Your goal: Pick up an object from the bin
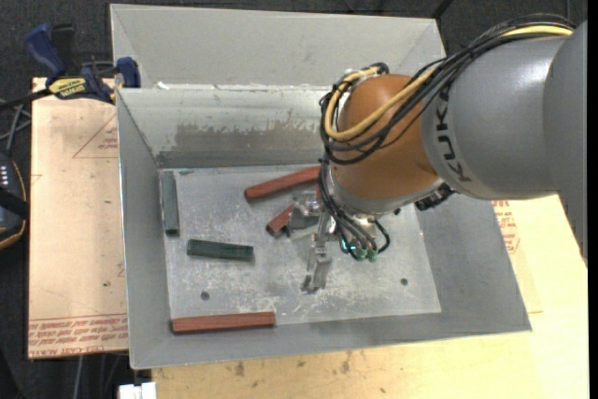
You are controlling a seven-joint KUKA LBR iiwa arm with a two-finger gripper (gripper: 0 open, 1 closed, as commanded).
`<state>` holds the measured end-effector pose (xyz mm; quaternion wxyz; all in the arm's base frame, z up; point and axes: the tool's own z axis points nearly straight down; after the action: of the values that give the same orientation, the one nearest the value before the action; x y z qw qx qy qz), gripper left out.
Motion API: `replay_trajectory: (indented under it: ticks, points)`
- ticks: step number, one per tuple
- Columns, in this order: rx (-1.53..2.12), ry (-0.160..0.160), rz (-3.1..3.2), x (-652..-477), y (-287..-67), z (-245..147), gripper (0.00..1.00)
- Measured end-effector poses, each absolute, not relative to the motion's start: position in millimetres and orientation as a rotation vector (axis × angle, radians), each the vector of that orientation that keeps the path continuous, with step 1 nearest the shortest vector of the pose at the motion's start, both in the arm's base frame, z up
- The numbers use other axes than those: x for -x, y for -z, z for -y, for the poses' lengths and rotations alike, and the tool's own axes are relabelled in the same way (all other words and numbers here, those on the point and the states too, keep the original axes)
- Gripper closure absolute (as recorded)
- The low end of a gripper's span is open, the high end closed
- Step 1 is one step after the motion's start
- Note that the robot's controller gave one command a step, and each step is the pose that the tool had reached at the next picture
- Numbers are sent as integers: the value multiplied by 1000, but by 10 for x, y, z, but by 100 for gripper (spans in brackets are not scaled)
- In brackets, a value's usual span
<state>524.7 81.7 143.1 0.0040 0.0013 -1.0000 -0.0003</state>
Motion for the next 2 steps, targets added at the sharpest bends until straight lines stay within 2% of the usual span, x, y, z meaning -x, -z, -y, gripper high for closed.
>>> replay_trajectory:
  ticks: [1, 2]
  points:
    - [-1, 2, 3141, -5265, -1470, -814, 0]
    - [8, 5, 3154, -5783, -1028, -944, 0]
